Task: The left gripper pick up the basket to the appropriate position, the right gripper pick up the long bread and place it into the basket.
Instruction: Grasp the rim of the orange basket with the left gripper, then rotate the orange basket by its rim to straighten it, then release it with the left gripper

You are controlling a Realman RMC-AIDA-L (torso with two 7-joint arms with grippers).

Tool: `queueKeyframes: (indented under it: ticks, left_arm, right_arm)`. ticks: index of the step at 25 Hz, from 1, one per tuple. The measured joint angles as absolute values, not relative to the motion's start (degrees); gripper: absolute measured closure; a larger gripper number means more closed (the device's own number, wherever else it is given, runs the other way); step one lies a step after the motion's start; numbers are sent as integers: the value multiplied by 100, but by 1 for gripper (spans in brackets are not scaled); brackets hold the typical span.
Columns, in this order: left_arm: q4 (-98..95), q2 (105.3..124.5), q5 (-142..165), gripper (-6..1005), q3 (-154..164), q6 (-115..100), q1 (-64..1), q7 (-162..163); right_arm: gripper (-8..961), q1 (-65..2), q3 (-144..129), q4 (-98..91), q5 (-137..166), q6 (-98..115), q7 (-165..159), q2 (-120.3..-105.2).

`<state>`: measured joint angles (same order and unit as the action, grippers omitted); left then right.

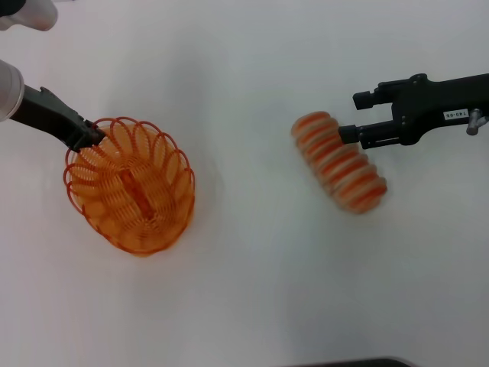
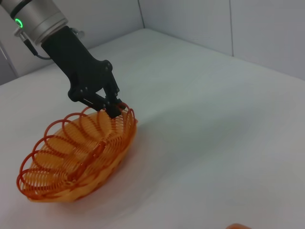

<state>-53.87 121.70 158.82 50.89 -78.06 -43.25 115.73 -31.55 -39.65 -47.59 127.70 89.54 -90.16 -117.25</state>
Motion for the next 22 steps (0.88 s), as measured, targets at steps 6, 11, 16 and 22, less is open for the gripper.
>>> queueKeyframes:
  ticks: [6, 11, 16, 22]
  left_arm:
    - [-5501, 12166, 15892, 882, 5019, -7904, -4348, 12054]
    - [-5534, 12069, 15889, 894, 5000, -8101, -4429, 12698]
    - [-5539, 12004, 15869, 905, 4958, -8368, -4514, 13171]
    - [-5536, 11975, 15834, 919, 4521, -8785, -4634, 13513]
  right_arm:
    - [174, -3155, -3941, -4763, 12756, 8957, -9017, -11725]
    - [174, -3155, -3937, -4764, 12756, 8957, -9018, -11725]
    - [174, -3155, -3937, -4796, 12751, 8956, -9018, -11718]
    - [174, -3156, -3933, -4847, 12739, 8956, -9018, -11716]
